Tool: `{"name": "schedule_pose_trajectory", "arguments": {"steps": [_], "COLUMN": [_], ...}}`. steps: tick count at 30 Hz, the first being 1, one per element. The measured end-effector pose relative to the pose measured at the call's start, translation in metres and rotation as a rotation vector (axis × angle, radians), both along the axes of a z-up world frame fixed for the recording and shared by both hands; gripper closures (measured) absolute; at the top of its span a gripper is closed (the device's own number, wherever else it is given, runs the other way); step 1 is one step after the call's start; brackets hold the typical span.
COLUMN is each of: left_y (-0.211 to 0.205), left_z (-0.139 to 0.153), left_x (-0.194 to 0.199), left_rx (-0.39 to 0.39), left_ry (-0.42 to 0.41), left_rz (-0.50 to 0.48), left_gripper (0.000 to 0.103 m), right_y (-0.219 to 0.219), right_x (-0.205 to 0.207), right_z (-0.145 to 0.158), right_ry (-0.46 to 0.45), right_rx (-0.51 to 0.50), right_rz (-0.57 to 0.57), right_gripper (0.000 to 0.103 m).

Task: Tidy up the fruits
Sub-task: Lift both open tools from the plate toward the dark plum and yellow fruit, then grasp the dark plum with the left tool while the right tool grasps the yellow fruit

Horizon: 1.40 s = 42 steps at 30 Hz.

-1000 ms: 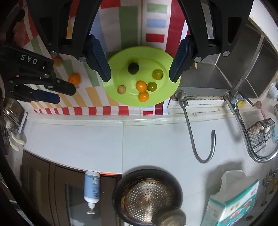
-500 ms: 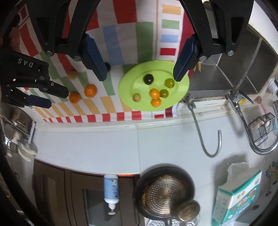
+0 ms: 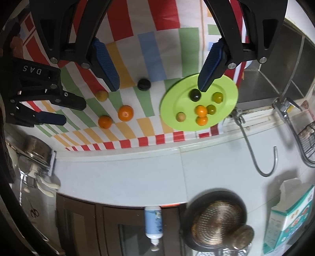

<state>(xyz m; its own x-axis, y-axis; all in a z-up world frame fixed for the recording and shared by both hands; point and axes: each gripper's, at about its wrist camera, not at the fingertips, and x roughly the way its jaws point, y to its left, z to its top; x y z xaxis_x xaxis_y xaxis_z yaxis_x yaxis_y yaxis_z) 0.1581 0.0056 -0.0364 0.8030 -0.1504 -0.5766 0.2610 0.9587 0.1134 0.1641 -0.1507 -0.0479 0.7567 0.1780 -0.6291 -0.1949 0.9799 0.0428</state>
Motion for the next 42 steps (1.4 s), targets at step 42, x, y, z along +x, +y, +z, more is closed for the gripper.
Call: {"name": "schedule_pose_trajectory", "arguments": {"steps": [42], "left_y": [-0.034], "left_z": [-0.086], "left_x": [0.092], "left_rx": [0.026], "left_ry": [0.225], "left_rz": [-0.120], "left_gripper": [0.058], "right_y": [-0.012], "right_x": [0.069], "right_z": [-0.082], "right_ry": [0.192], "right_rx": [0.010], "right_rz": [0.015], "right_gripper": [0.062]}}
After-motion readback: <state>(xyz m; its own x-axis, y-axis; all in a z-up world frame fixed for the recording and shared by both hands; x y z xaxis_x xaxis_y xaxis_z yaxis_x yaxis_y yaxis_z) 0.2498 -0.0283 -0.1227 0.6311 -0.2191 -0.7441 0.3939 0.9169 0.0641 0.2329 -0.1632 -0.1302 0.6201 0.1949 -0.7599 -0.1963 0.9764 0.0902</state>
